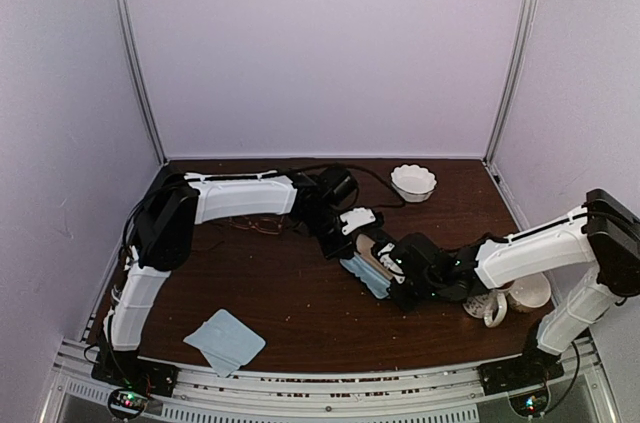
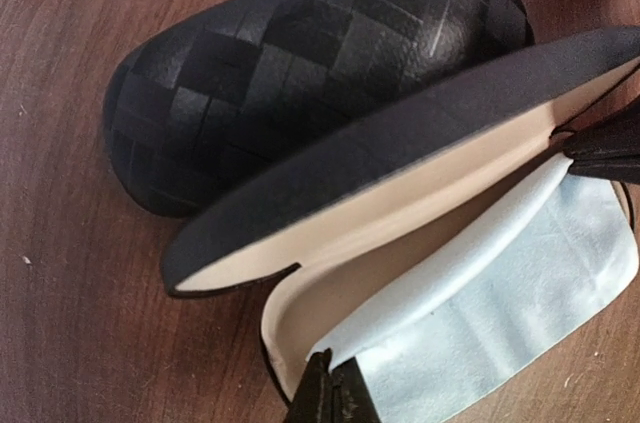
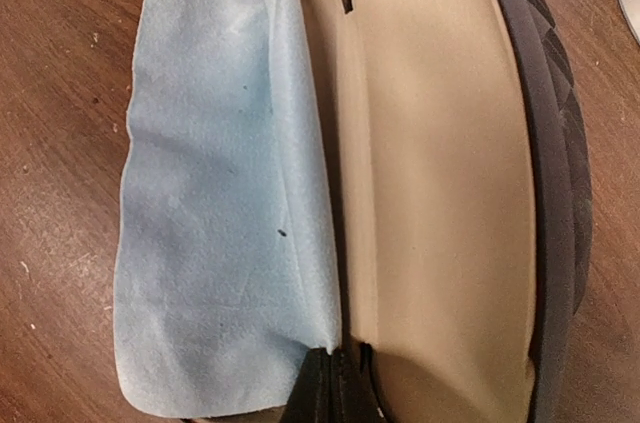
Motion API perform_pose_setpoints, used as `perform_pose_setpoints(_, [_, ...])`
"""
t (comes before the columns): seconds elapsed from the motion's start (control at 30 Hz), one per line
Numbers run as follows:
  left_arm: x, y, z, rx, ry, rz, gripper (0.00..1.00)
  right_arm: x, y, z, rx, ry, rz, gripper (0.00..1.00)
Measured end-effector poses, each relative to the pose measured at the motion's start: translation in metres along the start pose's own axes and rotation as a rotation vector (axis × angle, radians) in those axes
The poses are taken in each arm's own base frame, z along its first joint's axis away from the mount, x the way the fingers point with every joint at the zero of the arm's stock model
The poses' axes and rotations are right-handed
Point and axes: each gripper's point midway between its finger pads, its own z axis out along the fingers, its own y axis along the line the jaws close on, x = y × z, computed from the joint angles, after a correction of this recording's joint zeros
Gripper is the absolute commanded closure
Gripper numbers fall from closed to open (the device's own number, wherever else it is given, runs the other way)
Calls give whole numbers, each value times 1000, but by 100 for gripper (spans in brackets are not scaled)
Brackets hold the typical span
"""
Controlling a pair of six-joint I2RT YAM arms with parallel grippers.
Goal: Organize the sunglasses
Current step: Place the folded cleaning cloth in the sunglasses case.
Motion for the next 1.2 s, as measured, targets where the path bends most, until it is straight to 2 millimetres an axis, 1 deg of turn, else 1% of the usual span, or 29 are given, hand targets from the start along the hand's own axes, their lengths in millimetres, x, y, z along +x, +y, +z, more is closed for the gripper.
perform_pose_setpoints(0.67, [-2, 5, 1, -25, -6, 2, 100, -2, -7, 5, 53, 9, -4, 100])
perform_pose_setpoints(0.8, [-2, 6, 2, -27, -7, 2, 100, -3, -8, 5, 57, 9, -3, 95])
perform_pose_setpoints(0.93, [-2, 6, 2, -30, -9, 2, 100, -2, -8, 5, 58, 10, -1, 87])
perform_pose_setpoints(1.0, [-2, 7, 2, -32, -9, 2, 100, -1, -9, 5, 62, 13, -1, 85])
perform_pose_setpoints(1.2, [-2, 9, 2, -42, -6, 0, 91, -2, -9, 4, 63, 16, 8, 79])
